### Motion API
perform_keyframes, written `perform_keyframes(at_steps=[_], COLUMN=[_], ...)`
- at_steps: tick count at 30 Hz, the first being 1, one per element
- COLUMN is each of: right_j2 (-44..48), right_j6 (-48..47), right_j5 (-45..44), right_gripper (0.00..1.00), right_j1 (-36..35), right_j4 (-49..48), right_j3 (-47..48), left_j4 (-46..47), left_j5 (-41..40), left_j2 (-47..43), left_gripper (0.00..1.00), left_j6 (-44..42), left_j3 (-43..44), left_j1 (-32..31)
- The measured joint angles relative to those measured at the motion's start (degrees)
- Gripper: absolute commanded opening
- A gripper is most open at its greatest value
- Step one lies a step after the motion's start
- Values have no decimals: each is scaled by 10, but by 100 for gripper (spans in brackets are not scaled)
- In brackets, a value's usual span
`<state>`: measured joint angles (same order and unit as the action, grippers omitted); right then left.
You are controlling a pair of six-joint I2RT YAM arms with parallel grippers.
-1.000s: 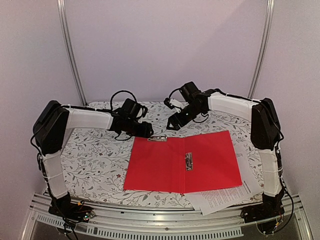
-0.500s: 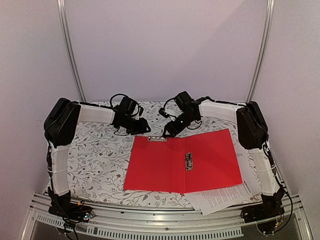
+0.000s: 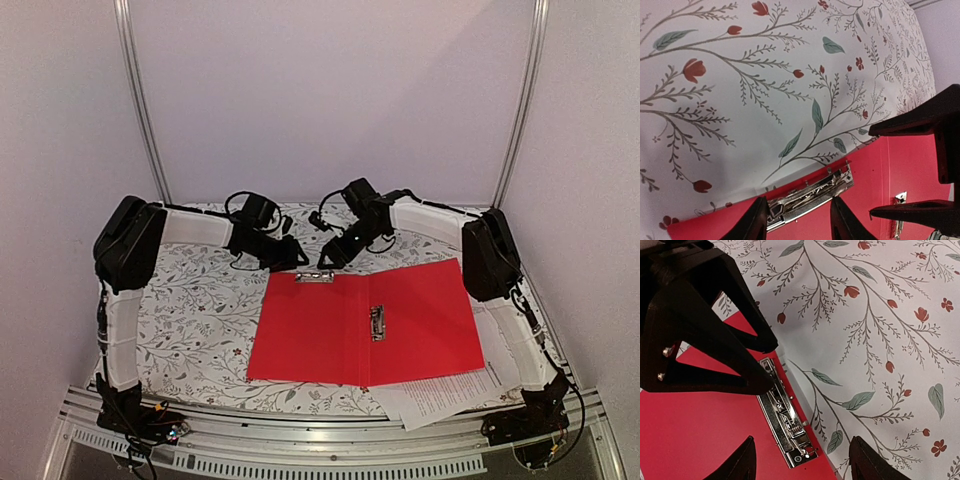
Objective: Put the files into the folder
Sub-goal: Hold the spring clip on the folder at the center of the board.
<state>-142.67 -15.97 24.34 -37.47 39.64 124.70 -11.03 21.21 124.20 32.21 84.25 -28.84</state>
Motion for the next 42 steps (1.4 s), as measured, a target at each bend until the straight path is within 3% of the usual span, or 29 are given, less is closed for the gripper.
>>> perform_keyframes(at_steps=[12,42], right_j2=[-31,-31], right_j6=[-21,-55], right_j5=[-4,-30], right_gripper=[62,61], right_j1=[0,1], right_j4=[68,101], right_j3=[33,33], left_j4=[0,32], left_j5=[10,28], left_j2=[23,35], left_gripper=[38,9], left_j6=[18,58], left_j3=[2,7], left_j1=[0,13])
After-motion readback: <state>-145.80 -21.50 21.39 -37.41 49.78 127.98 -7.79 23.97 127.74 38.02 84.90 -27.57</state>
